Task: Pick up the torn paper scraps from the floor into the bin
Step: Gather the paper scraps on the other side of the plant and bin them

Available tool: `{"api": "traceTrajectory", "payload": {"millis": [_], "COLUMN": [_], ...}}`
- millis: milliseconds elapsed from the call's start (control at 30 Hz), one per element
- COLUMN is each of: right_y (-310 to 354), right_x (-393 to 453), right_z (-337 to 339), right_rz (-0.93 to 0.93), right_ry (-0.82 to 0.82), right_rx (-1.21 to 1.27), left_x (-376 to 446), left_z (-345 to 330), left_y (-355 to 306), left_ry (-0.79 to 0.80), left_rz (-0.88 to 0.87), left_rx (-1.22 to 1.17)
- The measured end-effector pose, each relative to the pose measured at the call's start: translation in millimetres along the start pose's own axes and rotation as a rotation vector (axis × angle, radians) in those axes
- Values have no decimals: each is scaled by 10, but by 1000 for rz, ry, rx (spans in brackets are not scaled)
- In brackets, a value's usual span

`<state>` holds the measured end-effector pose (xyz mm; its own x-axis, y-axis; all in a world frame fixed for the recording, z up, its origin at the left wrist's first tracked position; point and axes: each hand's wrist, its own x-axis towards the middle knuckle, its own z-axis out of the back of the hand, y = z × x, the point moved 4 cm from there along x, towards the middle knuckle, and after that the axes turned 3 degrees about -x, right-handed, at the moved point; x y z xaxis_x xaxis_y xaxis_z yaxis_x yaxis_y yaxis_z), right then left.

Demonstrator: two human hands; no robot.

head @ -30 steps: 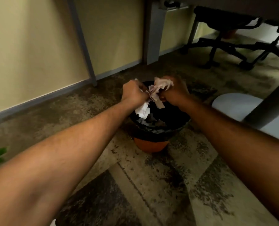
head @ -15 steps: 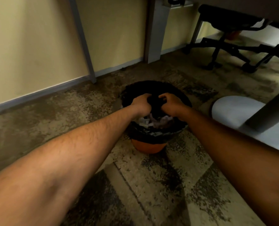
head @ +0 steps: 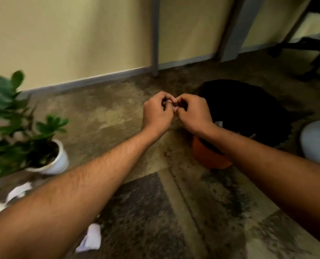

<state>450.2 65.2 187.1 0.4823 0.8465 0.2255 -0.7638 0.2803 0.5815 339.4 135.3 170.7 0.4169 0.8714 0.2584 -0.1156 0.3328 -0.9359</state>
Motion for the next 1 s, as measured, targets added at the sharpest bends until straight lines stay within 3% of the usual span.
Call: {"api": "traceTrajectory", "payload": {"millis": [133,267,433,533,600,800,1000], "right_y": [343,469,736,960,1071,1143,1252], "right_x": [-375,-837,-1479,-1866,-2089,-2520,-2351], "right_z": [-1064,-1986,-2811,-3104,-3230,-3523,-3642], "right_rz": [175,227,397,578,593,673,808], "right_ry": [276,670,1077,1100,1114,1120,899], "right_rx": [-125,-151,-246,-295,-354,-506,-128], "left_x": [-474,-1083,-2192,-2826,-3202,-4000,-4257], "left_z": [769,1471,2375,2802,3023,3115,3012], "left_y": [868,1692,2226,2291,2351,2423,2427], "left_ry": [-49,59,1,55,140,123,-92], "left_rz": [143,325,390,408,473,577,700], "left_rx": [91,324,724,1022,1126,1135,1049]}}
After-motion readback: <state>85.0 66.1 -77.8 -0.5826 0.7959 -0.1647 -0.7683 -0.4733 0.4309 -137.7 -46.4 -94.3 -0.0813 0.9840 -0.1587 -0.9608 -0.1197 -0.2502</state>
